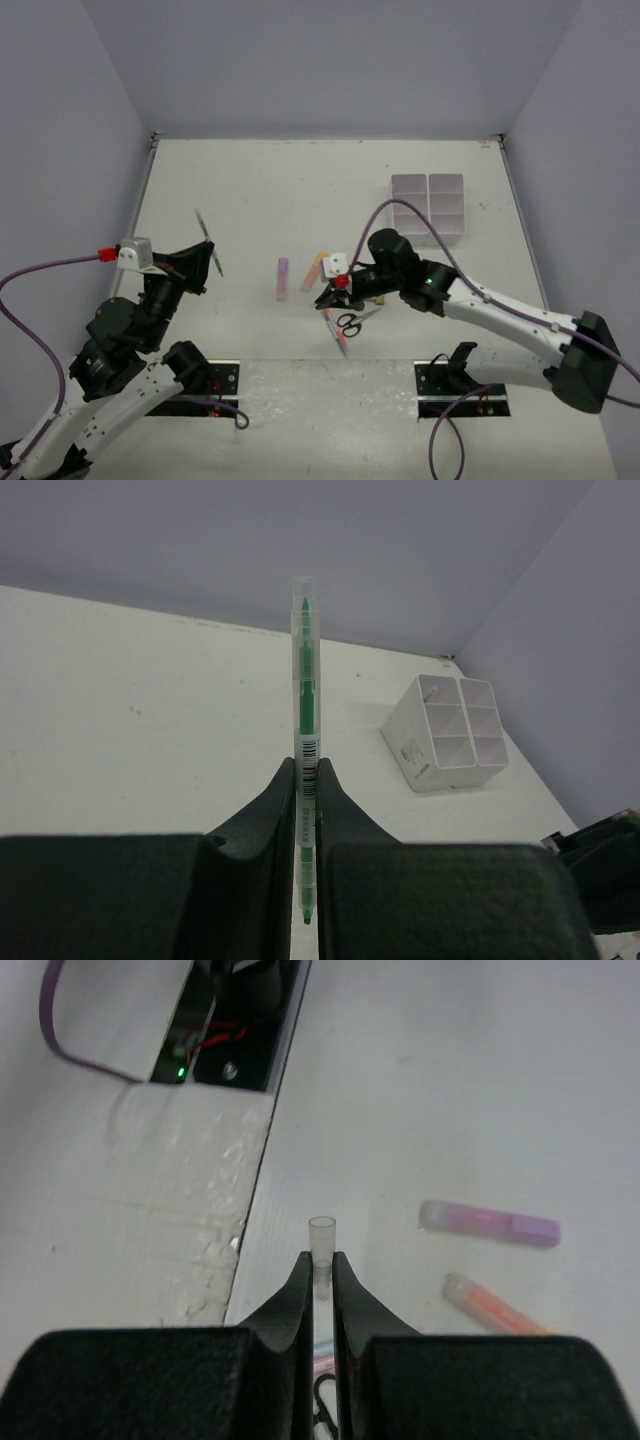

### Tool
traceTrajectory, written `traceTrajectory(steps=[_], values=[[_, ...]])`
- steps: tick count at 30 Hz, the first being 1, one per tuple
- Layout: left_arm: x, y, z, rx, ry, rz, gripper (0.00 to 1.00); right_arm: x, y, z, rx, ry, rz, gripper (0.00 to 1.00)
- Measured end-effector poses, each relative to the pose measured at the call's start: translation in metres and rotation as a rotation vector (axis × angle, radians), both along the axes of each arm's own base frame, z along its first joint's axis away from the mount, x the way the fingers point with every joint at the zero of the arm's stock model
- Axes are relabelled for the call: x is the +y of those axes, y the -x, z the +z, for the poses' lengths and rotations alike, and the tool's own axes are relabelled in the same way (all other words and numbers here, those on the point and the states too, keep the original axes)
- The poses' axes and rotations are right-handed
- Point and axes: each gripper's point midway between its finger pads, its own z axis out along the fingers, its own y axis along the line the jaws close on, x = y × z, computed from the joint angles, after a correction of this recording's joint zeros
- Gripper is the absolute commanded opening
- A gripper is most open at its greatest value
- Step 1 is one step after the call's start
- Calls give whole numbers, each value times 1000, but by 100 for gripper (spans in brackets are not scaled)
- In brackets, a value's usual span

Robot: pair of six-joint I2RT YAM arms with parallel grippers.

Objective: Sort the stationery into containers
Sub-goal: Pick up the pen cap from the center of the board.

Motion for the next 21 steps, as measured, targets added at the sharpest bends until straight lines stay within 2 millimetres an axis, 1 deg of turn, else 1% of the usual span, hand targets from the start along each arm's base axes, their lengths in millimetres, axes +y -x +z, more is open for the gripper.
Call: traceTrajectory(steps=[2,4,6,8,10,12,15,19,21], values=[[-1,0,0,-1,1,-5,0,-10,-4,33,-50,-146,-74,0],[-3,0,0,0,-1,-14,0,-19,-3,56,-74,-246,-125,0],[-8,-1,0,3,-6,-30,0,-24,-4,80,-43,-323,-187,0],[-16,-2,3,-2,-3,-59,0,-27,-8,93,12,-358,-262,0],[-27,-4,6,-14,7,-101,0,-28,-15,101,117,-368,-352,0],[-44,-4,13,-47,31,-165,0,-28,-23,103,268,-375,-465,0],[-69,-4,20,-119,70,-268,0,-25,-29,95,478,-376,-566,0],[-96,0,22,-194,104,-387,0,-23,-23,67,685,-367,-613,0],[-105,3,31,-231,128,-434,0,-27,-19,54,736,-362,-627,0]])
